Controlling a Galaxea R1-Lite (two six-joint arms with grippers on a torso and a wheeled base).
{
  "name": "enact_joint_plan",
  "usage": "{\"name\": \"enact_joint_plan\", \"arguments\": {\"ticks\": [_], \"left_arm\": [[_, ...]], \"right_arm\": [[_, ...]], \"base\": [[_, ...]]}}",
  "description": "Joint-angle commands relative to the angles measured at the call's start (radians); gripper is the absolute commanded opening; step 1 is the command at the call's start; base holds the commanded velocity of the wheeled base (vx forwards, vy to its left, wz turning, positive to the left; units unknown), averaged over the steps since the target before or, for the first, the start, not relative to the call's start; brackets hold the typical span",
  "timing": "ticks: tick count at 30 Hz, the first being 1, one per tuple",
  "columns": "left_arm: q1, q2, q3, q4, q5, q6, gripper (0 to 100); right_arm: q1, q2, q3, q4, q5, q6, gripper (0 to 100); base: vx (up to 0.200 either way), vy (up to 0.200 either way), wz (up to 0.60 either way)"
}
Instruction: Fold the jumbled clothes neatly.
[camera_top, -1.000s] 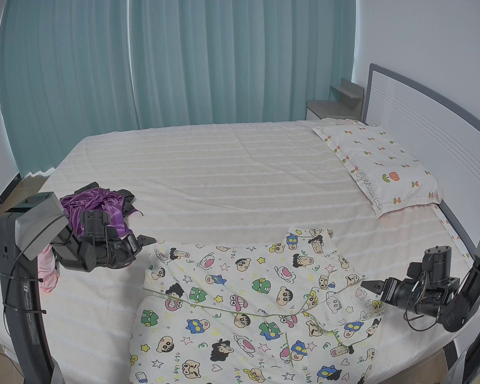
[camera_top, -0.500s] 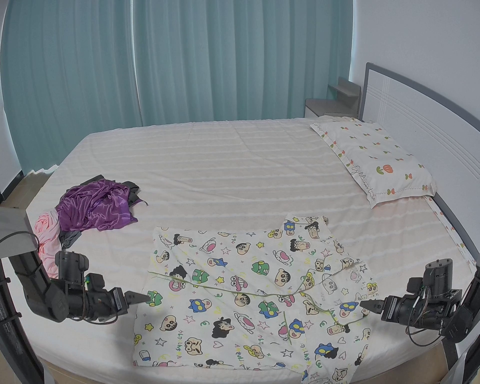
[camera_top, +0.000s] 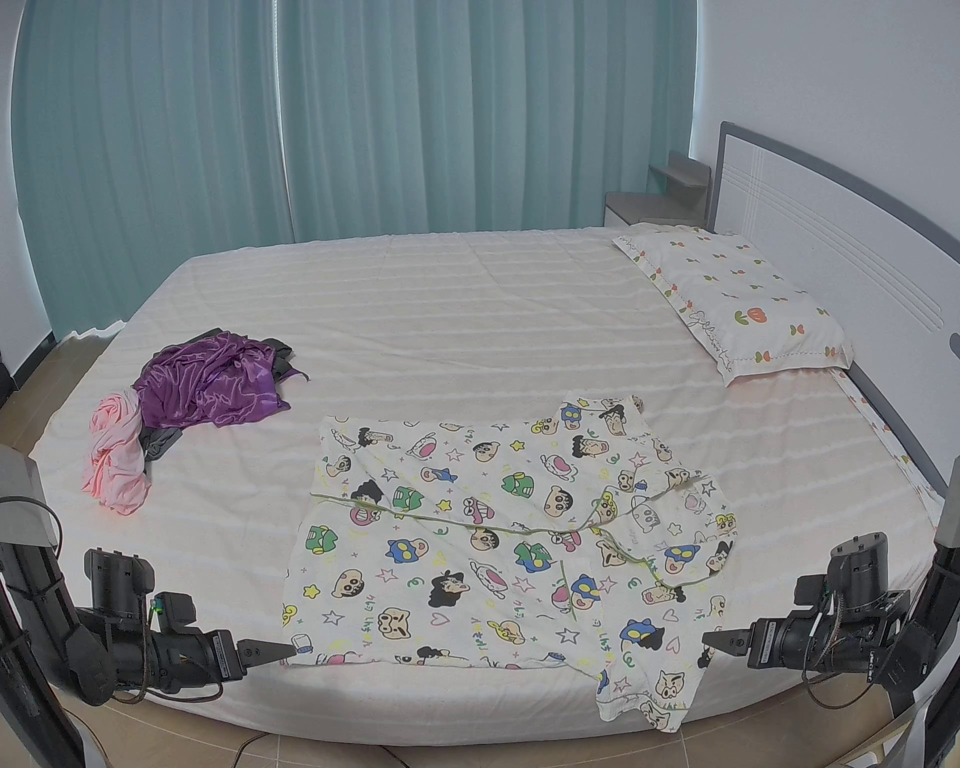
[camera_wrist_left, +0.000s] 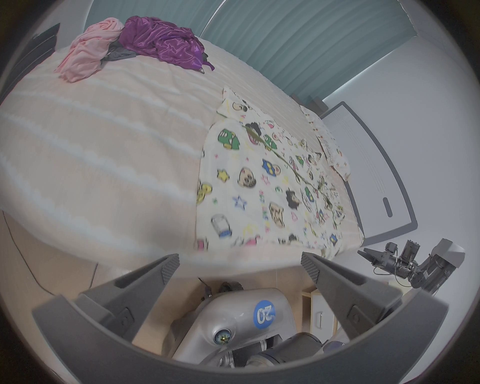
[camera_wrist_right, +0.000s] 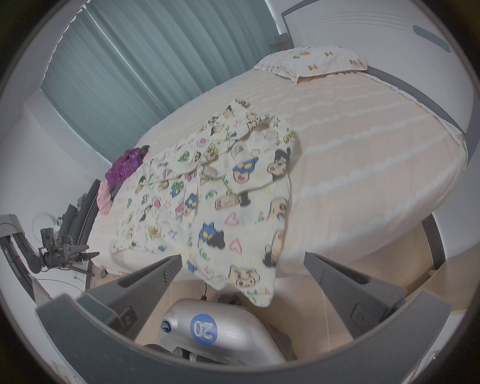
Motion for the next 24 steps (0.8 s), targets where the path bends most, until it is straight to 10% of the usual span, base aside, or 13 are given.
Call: {"name": "enact_joint_plan", "arguments": {"ticks": [1,10,24], "left_arm": [[0.001,0.069,0.002,-0.060,0.019,-0.003,100],[-0.093,0.246,-0.047,-0.226,0.184,-0.029,100],[-0.254,0.382,-0.216,-0.322,0.439,-0.164,100]], "right_arm": [[0.048,0.167,0.018,-0.031,-0.006,-0.063,100],[0.068,0.488,0.018,-0.407,-0.070,-0.101,100],[0.172,0.566,0.018,-0.416,-0.162,-0.106,100]], "base": [[0.000,0.000,0.00],[0.000,0.000,0.00],[0.000,0.000,0.00]]}}
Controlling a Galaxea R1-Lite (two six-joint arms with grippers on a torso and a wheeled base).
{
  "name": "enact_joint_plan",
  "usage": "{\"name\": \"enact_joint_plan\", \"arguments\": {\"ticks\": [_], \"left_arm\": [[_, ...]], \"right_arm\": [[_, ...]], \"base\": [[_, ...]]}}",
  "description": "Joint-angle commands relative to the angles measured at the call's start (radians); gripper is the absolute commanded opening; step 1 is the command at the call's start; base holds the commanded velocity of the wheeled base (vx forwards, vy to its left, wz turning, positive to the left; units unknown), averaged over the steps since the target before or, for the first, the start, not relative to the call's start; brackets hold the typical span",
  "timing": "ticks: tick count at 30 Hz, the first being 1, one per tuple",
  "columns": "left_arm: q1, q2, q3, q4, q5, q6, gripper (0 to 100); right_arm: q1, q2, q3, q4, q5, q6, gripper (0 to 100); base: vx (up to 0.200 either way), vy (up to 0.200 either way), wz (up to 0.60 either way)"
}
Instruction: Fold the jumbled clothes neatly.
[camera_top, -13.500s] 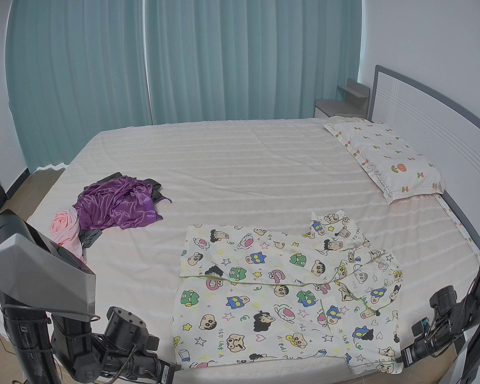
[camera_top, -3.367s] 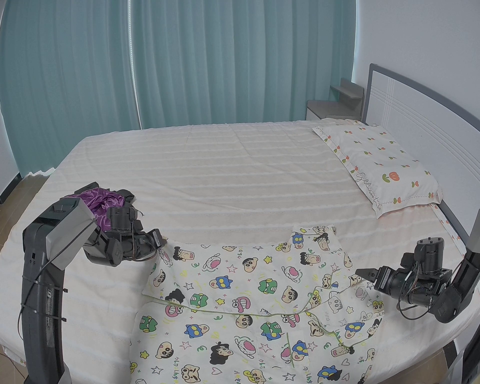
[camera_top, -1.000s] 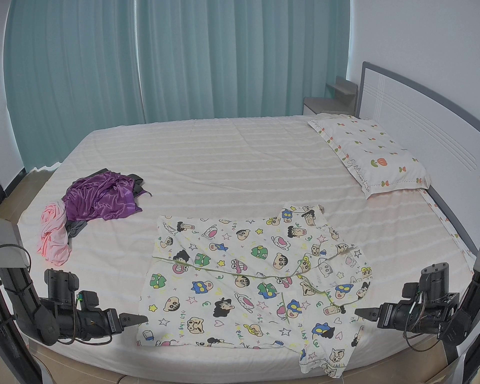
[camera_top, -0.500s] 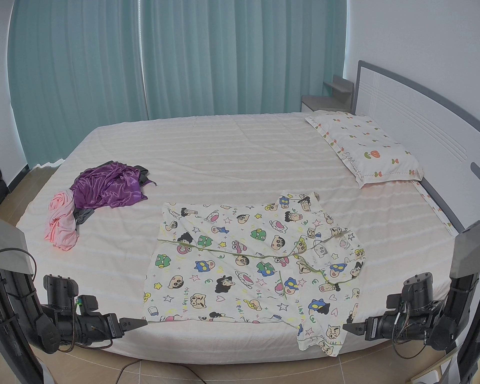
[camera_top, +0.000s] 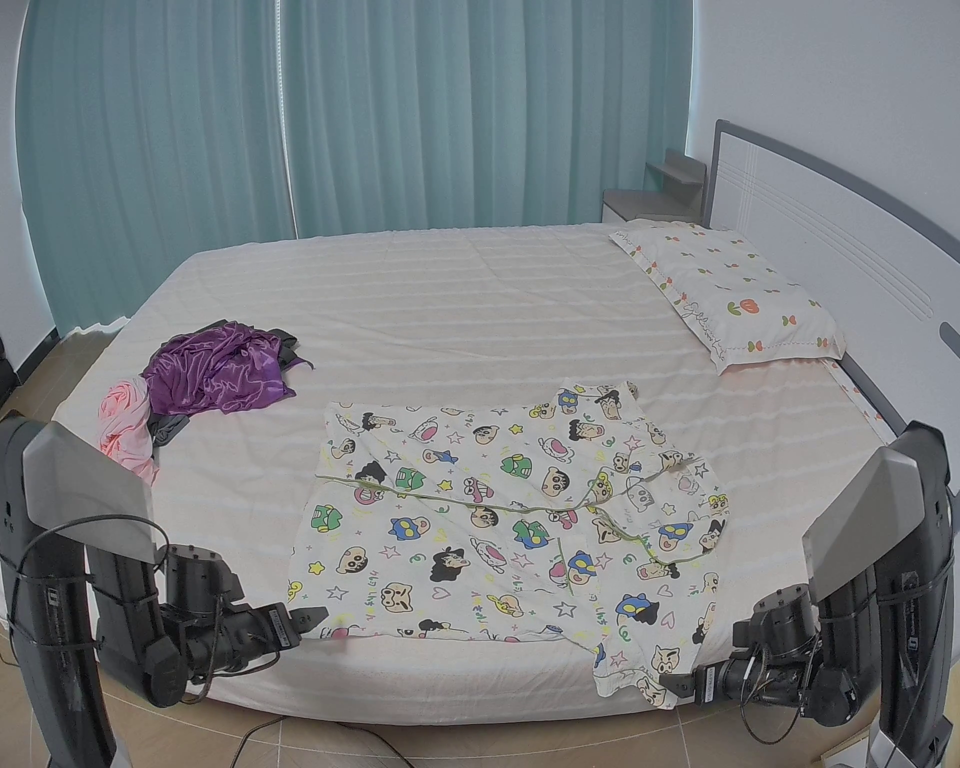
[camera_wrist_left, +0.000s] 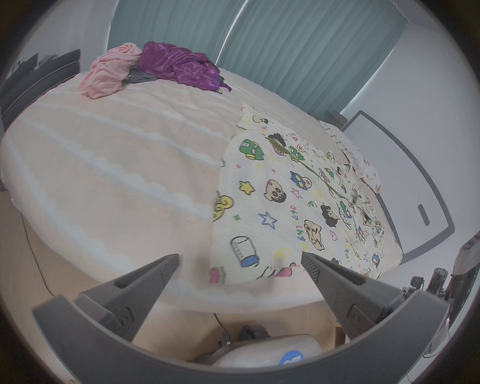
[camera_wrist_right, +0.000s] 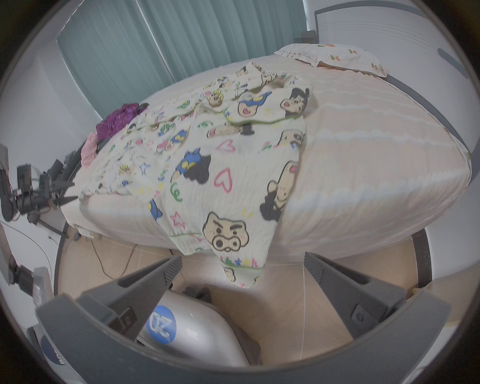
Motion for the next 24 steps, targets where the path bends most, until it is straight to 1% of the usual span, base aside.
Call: {"name": "enact_joint_plan", "arguments": {"ticks": [1,2,6,10,14,16,22,24], "left_arm": [[-0.027,0.067,-0.052,-0.002,0.031,-0.003,100],[-0.029,0.068,-0.053,-0.002,0.033,-0.003,100],[-0.044,0.074,-0.071,-0.002,0.037,-0.001,100],[-0.062,0.074,-0.102,-0.002,0.039,-0.004,100],[-0.079,0.074,-0.124,-0.002,0.053,-0.007,100],[-0.081,0.076,-0.125,-0.002,0.053,-0.007,100],[-0.092,0.090,-0.171,0.000,0.054,-0.007,100],[-0.092,0.103,-0.194,0.000,0.056,-0.007,100]], "right_arm": [[0.037,0.054,0.018,0.000,-0.013,-0.001,100],[0.038,0.057,0.018,-0.002,-0.015,-0.001,100],[0.061,0.109,0.018,-0.026,-0.065,-0.012,100],[0.083,0.129,0.018,-0.026,-0.070,-0.035,100],[0.083,0.134,0.017,-0.026,-0.044,-0.035,100],[0.083,0.134,0.015,-0.026,-0.042,-0.035,100],[0.078,0.117,-0.060,-0.026,-0.010,-0.028,100],[0.069,0.112,-0.098,-0.026,0.017,-0.022,100]], "base": [[0.000,0.000,0.00],[0.000,0.000,0.00],[0.000,0.000,0.00],[0.000,0.000,0.00],[0.000,0.000,0.00],[0.000,0.000,0.00],[0.000,0.000,0.00],[0.000,0.000,0.00]]}}
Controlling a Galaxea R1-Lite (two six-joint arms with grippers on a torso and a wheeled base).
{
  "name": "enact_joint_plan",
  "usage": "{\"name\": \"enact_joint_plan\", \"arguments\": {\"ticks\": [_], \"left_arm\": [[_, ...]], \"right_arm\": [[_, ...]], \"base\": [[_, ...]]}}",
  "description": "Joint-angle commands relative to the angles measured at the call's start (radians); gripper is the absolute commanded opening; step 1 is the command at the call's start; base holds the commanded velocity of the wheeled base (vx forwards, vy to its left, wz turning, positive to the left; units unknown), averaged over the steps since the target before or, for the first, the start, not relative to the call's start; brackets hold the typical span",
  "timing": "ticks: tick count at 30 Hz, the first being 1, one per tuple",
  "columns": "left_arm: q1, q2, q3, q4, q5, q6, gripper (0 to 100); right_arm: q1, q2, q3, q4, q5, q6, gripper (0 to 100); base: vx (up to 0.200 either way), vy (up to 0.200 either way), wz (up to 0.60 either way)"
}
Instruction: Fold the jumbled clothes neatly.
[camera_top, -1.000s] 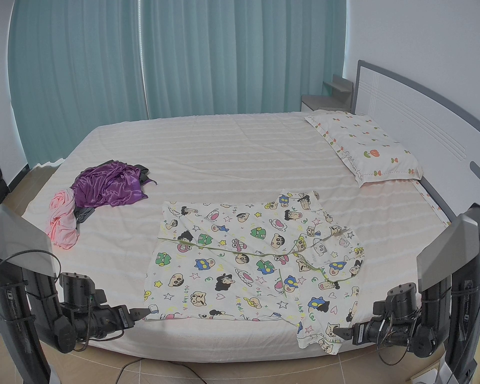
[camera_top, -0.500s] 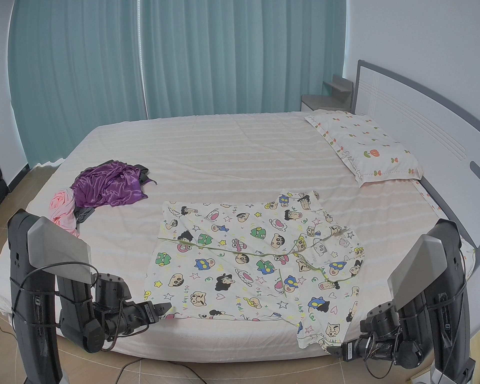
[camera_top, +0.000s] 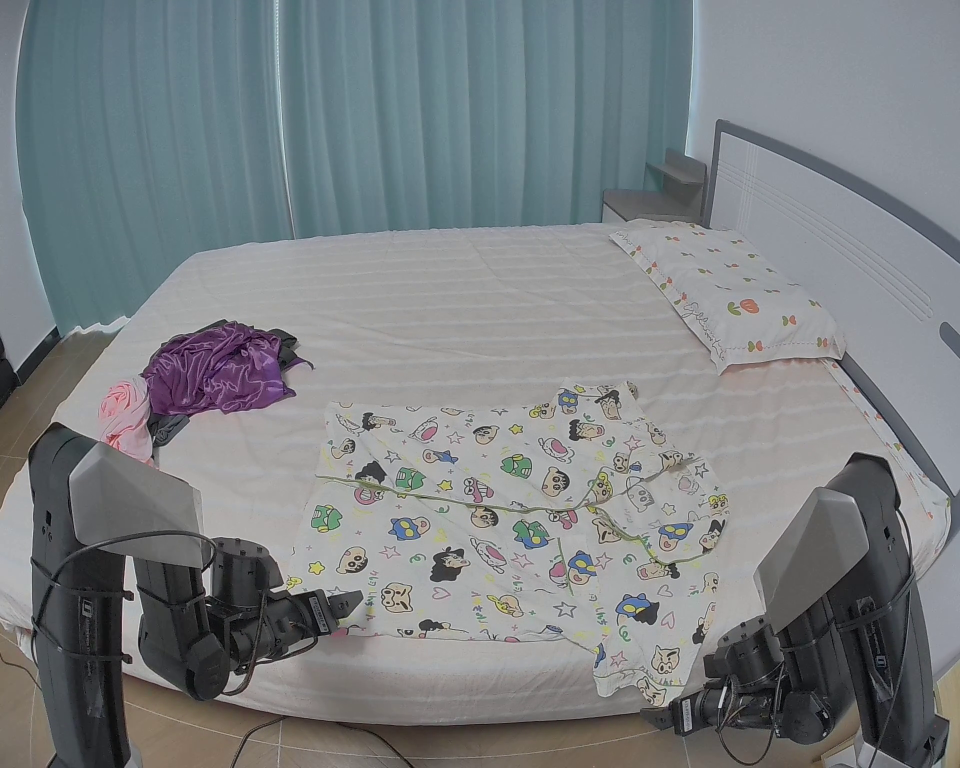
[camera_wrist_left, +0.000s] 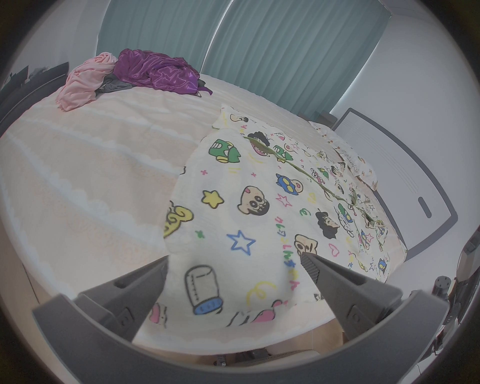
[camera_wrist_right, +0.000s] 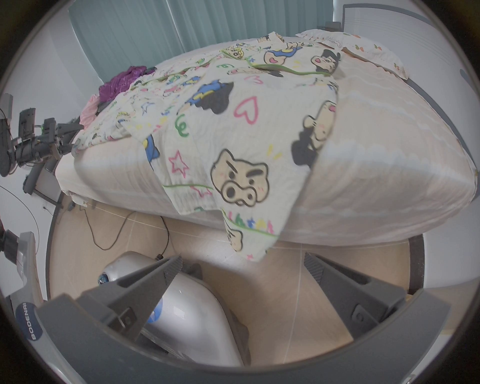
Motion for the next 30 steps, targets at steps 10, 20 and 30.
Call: {"name": "enact_joint_plan", "arguments": {"ticks": [10,20,30], "left_arm": [[-0.007,0.030,-0.062,0.000,0.000,-0.002,100],[-0.023,0.039,-0.076,0.003,0.000,-0.003,100],[-0.039,0.062,-0.100,0.001,0.005,-0.003,100]], "right_arm": [[-0.049,-0.017,-0.116,-0.018,0.010,0.027,100],[-0.065,-0.026,-0.123,0.004,-0.053,0.075,100],[-0.060,-0.042,-0.137,0.050,-0.035,0.077,100]], "base": [[0.000,0.000,0.00],[0.000,0.000,0.00],[0.000,0.000,0.00]]}}
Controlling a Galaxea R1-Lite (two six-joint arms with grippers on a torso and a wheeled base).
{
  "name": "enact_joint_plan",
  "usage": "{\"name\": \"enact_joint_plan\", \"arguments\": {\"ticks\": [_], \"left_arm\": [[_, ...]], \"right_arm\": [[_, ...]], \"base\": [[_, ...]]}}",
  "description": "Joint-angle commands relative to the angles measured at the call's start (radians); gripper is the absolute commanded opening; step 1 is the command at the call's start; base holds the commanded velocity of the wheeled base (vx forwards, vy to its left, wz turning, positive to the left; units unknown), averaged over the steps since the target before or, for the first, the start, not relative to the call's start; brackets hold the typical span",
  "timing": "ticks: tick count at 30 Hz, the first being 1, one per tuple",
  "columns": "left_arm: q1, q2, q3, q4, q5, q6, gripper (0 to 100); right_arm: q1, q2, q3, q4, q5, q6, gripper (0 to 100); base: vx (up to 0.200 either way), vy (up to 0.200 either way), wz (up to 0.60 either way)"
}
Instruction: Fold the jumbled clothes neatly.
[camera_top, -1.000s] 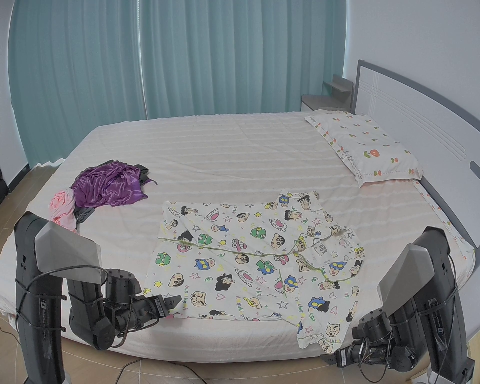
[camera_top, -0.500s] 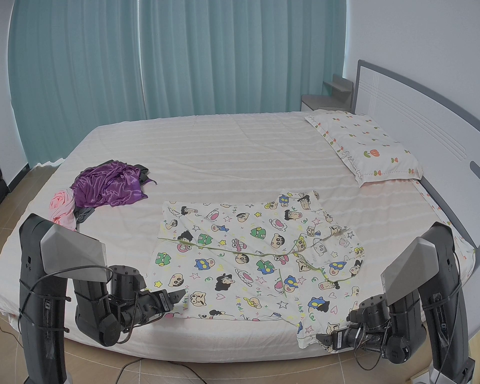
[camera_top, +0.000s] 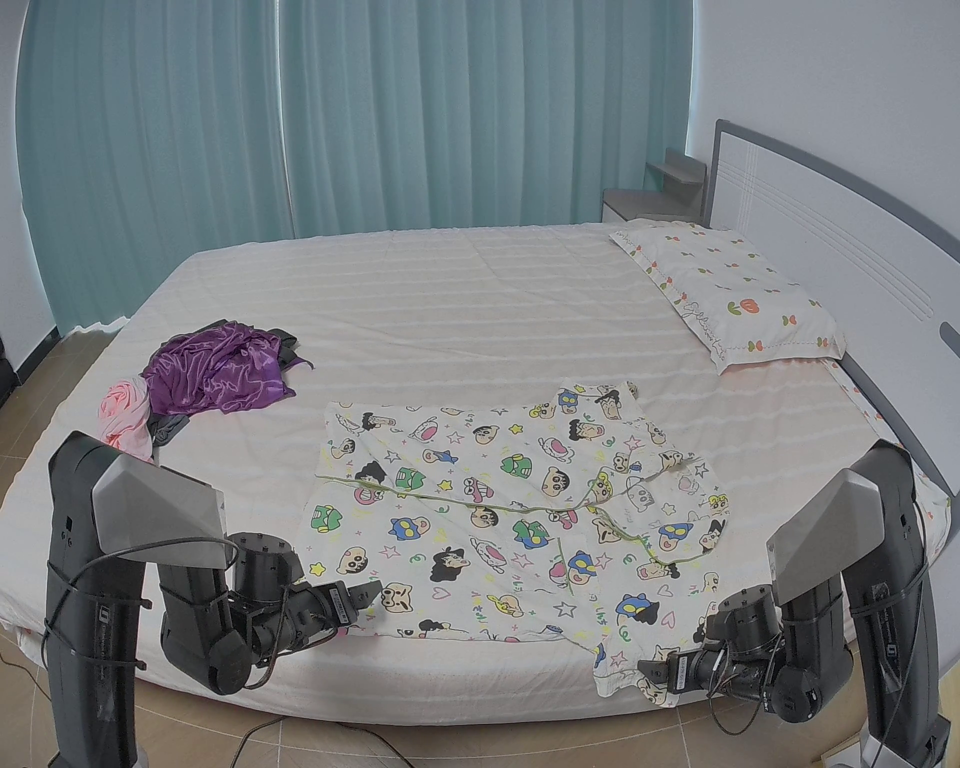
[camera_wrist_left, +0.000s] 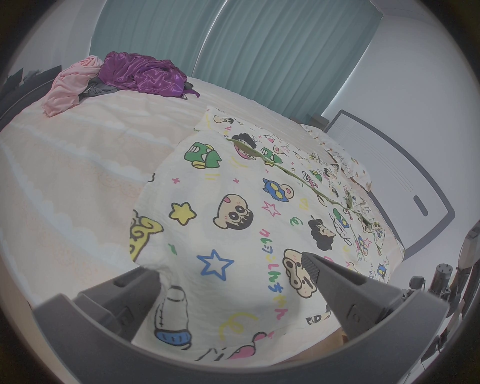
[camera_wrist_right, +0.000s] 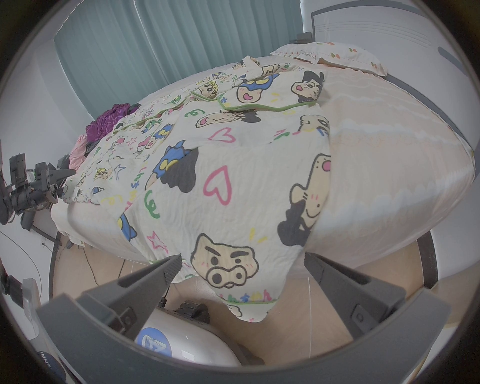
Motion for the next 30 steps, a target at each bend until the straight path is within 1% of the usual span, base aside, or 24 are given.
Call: {"name": "enact_joint_plan", "arguments": {"ticks": [1,6,17,30], "left_arm": [[0.000,0.009,-0.004,0.001,0.001,-0.001,100],[0.008,0.008,0.018,0.005,0.006,0.001,100],[0.016,-0.001,0.111,0.005,0.006,0.007,100],[0.025,-0.003,0.142,0.008,0.006,0.016,100]], "right_arm": [[0.003,-0.006,-0.002,0.000,0.006,-0.001,100],[0.005,-0.006,0.000,-0.002,0.014,-0.001,100],[0.006,-0.006,-0.002,0.001,0.022,-0.001,100],[0.006,-0.006,-0.002,0.001,0.026,-0.001,100]], "base": [[0.000,0.000,0.00],[0.000,0.000,0.00],[0.000,0.000,0.00],[0.000,0.000,0.00]]}}
